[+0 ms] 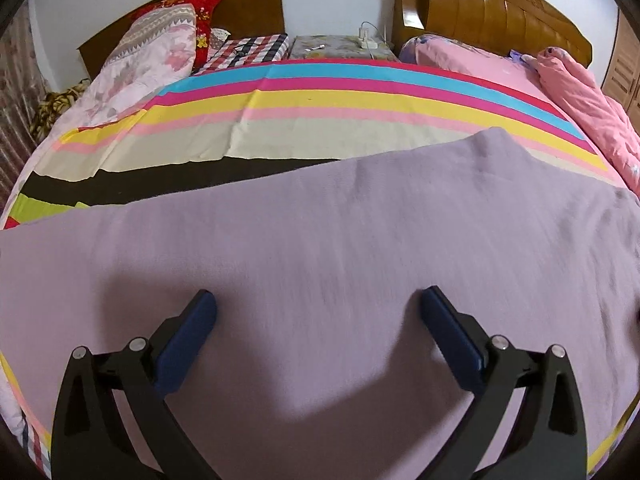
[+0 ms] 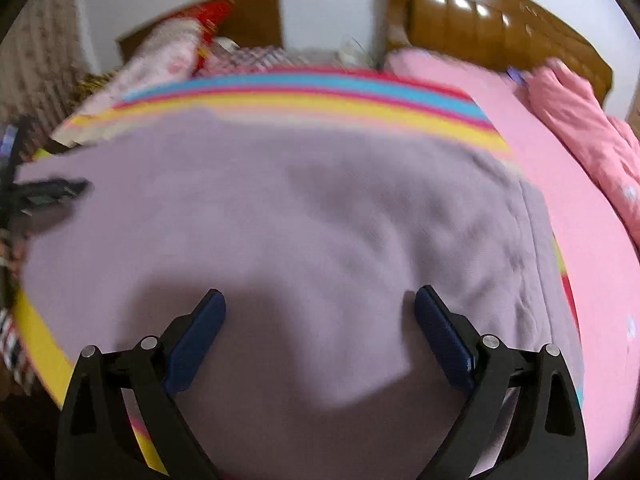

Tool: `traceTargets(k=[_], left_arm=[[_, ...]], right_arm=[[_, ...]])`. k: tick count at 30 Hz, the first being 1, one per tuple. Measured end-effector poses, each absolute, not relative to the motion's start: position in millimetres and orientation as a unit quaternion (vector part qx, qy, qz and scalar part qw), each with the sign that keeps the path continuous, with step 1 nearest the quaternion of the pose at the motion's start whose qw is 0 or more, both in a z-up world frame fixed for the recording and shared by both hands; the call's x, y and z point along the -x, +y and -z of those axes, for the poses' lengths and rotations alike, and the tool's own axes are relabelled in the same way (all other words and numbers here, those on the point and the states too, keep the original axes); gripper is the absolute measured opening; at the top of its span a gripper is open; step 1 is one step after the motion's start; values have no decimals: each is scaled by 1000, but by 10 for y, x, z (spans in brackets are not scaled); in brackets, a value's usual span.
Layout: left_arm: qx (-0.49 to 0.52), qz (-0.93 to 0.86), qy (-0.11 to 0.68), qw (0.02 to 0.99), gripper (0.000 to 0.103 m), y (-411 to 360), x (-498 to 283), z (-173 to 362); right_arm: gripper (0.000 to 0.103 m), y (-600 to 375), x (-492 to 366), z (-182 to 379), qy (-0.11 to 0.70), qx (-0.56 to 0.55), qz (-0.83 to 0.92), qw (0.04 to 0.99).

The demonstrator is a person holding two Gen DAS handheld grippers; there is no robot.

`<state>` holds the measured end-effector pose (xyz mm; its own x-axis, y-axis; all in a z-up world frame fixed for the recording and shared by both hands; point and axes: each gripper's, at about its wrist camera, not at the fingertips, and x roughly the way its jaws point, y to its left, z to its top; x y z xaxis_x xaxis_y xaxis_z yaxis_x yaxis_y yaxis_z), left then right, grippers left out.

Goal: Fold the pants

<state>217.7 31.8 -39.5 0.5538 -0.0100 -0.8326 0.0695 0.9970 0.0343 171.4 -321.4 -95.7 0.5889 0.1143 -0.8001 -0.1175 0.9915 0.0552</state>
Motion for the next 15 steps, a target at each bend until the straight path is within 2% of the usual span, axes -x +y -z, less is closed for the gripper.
traceTargets(k=[6,8,12,15], left_arm=[[-30,16,465,885,102,307,-2167,389],[-30,16,464,885,102,295,-2153,387],[-28,16,461,887,102,284,-2130,386],[-27,16,460,888,102,285,-2124,389]], right_arm=[[92,-3376,-1630,838,416,-29,-64,907],[92,-3444,-1642,891,427,-49,-76,900],[92,-3267,-1781,808,470,-4,-47,881],[92,-3150,-1931,632,447,-25,-78,891]])
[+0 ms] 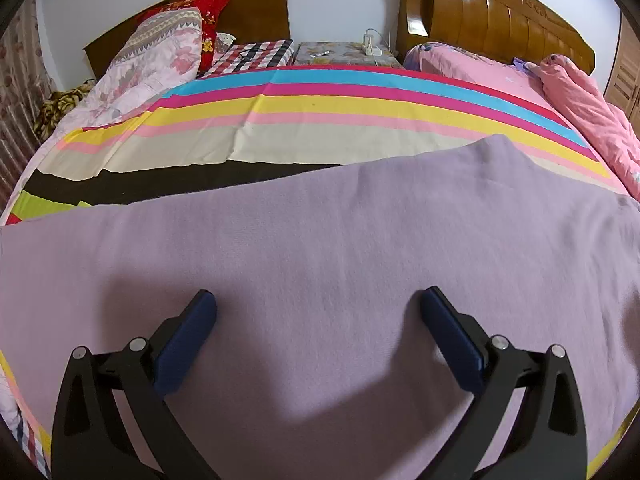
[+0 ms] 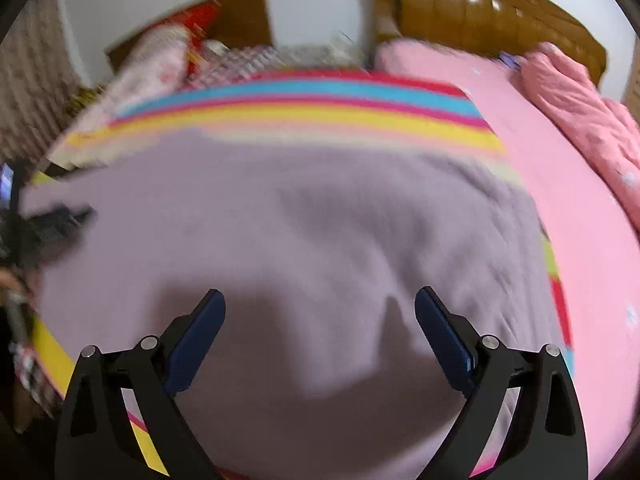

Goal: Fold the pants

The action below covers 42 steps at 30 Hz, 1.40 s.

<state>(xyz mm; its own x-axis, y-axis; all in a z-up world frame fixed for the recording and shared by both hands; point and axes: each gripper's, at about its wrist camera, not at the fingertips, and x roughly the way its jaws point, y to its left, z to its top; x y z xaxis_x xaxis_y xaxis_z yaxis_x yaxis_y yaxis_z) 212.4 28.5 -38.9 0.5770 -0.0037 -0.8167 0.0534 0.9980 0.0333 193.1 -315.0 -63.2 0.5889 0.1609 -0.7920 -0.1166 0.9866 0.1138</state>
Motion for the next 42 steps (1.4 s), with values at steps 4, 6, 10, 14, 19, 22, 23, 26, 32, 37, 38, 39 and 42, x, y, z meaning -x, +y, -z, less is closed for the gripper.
traceTargets(k=[4,6,10,14,19,22,23,26,32,37,38,39,42], left_arm=[[-27,16,459,888,102,287,-2124,389],[-27,17,460,887,102,289,-2124,389],[-27,18,460,887,102,294,-2135,380],[-27,18,460,888,102,293,-2132,380],[-26,19,459,888,102,287,-2134,379],[-26,21,459,888,102,282,-2139,377],[-25,21,459,888,102,284,-2141,377],[-25,22,459,888,102,286,-2154,377],[-26,31,462,886,102,306,-2171,390],[-23,50,471,880,101,459,-2065,285],[-4,44,456,889,101,585,-1976,214],[17,38,440,897,101,739,-1885,143],[84,9,392,916,101,1360,-1561,-7]], right_arm=[[92,-2847,-2324,658,454,17,-79,887],[92,-2760,-2505,728,462,11,-90,882],[97,-2723,-2786,984,492,9,-75,867],[98,-2856,-2823,972,485,-29,-76,871],[98,-2818,-2825,988,483,-22,-70,872],[98,-2834,-2832,999,482,-27,-71,873],[98,-2842,-2837,998,481,-29,-72,873],[98,-2854,-2829,1000,481,-33,-72,873],[98,-2777,-2861,1003,492,-4,-51,869],[98,-2494,-2804,773,493,-9,77,867],[98,-2293,-2756,638,472,-16,58,880],[98,-2158,-2736,569,463,-18,37,886],[98,-1191,-2647,292,423,62,-90,900]])
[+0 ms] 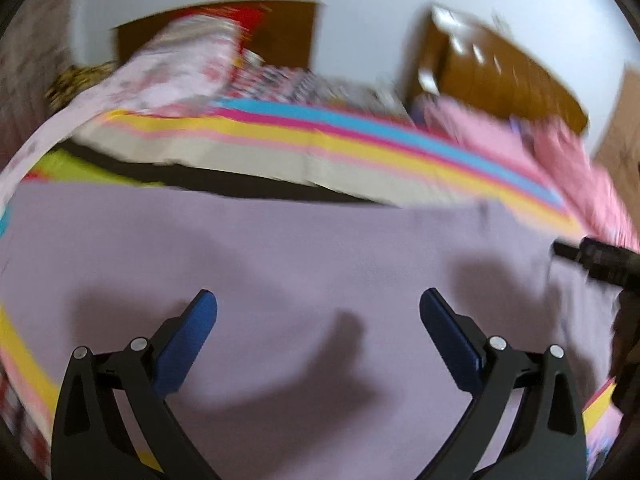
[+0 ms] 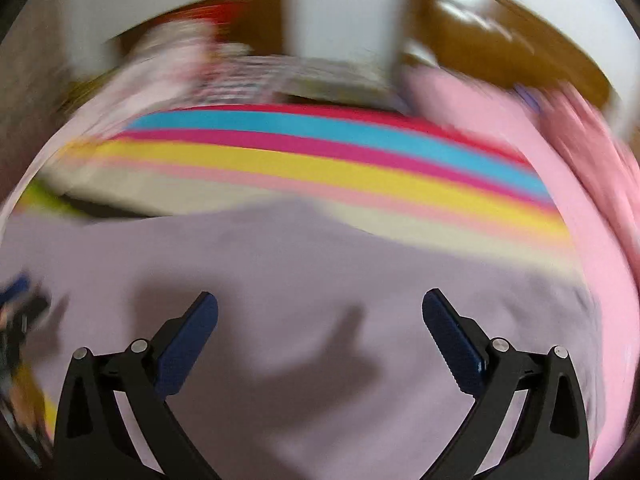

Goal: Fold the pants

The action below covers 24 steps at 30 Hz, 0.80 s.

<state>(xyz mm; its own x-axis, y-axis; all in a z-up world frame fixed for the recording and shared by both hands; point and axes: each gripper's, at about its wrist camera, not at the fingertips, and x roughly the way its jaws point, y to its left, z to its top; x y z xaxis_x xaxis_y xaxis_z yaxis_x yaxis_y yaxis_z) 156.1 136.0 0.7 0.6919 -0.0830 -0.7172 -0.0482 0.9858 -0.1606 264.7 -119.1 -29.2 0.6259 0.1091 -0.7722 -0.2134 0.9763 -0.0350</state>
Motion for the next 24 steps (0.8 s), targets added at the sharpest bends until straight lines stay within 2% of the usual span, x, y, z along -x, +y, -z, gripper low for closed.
traceTargets(k=[3,5,7,9,12,15,23,24], left_arm=[[169,-30,387,906,101,2091,-1292,-12],[270,-52,369,888,101,2703,-1047,28],[375,-56,344,859,101,3267,-836,141],[426,-70,327,841,100,3667,-712,244],[443,-93,303,839,98,4054,-652,347],[471,-71,291,830,86,4268,-767,501],[490,-77,275,824,84,4541,-987,709],[492,-76,272,823,79,4562,-987,716]], right_arm=[[98,-371,-2487,196,377,144,-179,897],[98,-7,-2409,221,357,169,-220,892],[98,359,-2370,341,359,186,-257,878],[98,522,-2357,430,363,190,-274,870],[98,676,-2354,585,381,189,-287,858],[98,620,-2407,730,402,172,-287,852],[99,407,-2580,798,441,64,-294,845],[99,422,-2572,800,441,67,-293,846]])
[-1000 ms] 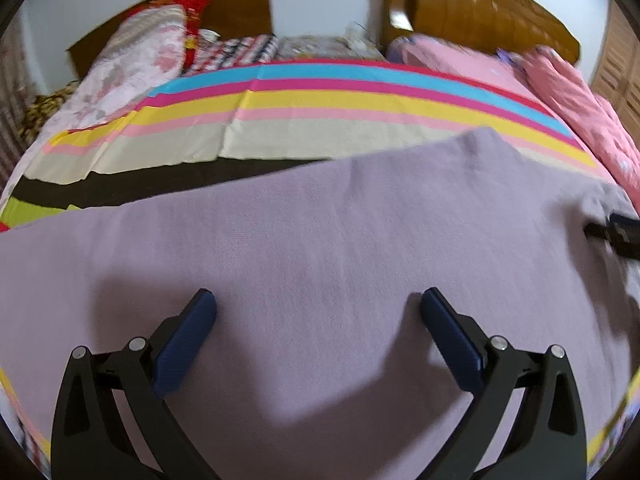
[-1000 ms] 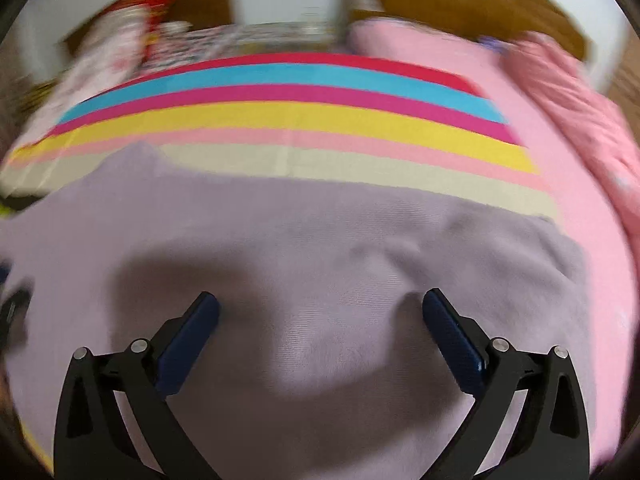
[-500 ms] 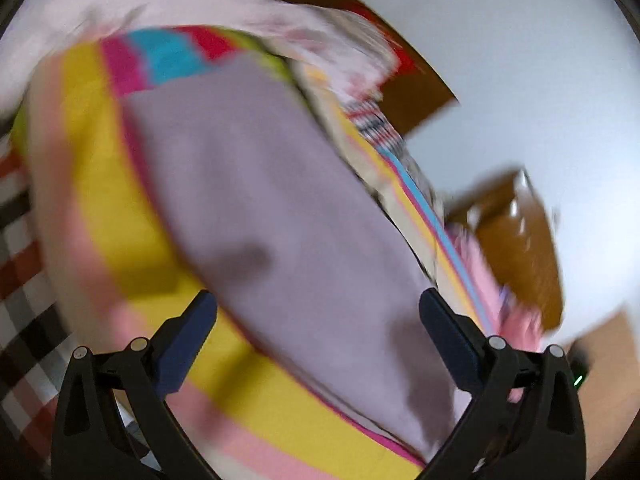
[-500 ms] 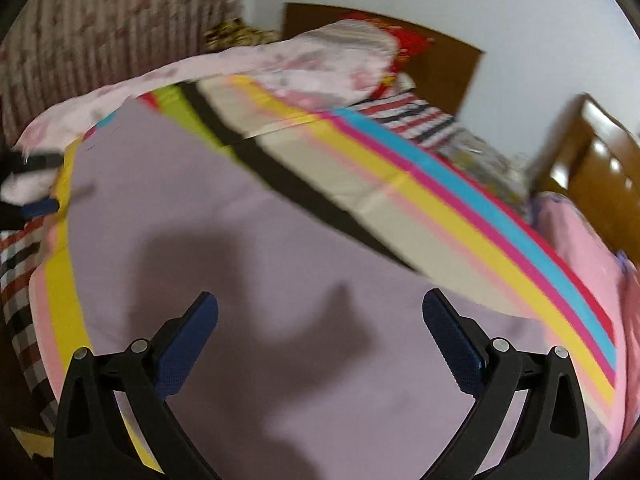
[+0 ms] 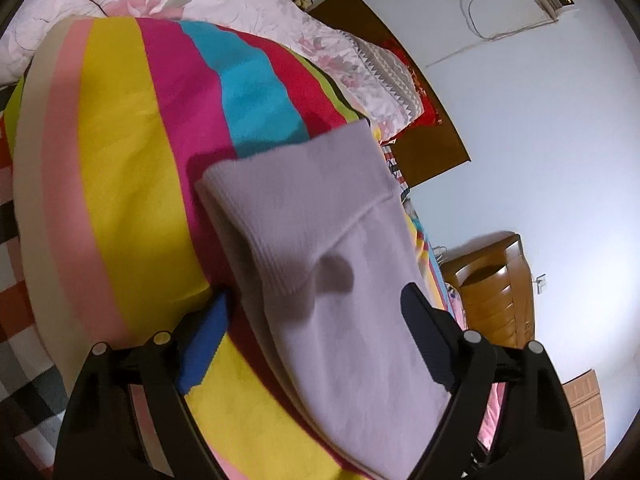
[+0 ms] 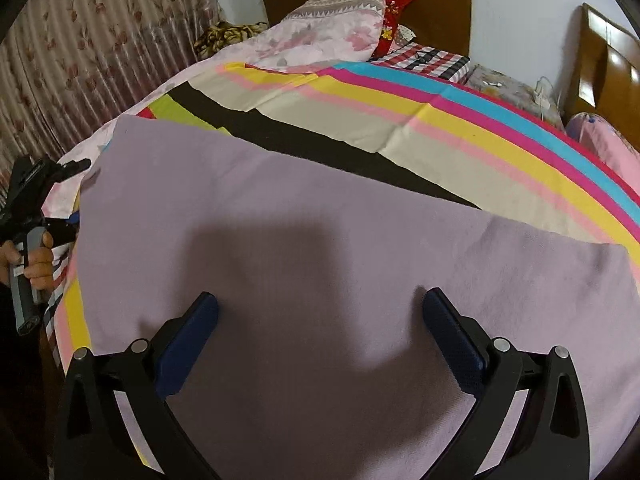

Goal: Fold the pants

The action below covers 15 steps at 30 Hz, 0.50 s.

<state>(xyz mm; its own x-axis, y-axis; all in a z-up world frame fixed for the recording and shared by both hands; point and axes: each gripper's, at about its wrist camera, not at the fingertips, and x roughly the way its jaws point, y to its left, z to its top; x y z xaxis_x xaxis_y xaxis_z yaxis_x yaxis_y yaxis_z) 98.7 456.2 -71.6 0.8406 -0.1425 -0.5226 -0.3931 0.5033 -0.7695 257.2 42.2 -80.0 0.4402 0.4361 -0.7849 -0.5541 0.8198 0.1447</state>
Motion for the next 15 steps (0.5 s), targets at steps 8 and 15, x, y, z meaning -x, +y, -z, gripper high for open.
traceTargets(k=[8,15], left_arm=[[430,-105,282,851,17,4535,-933,599],[308,-121,247,911,16,4069,-956,-81]], right_arm=[[98,398,-2559,748,437,66,-291,849],[98,767,-2235,522,395,112,-382,828]])
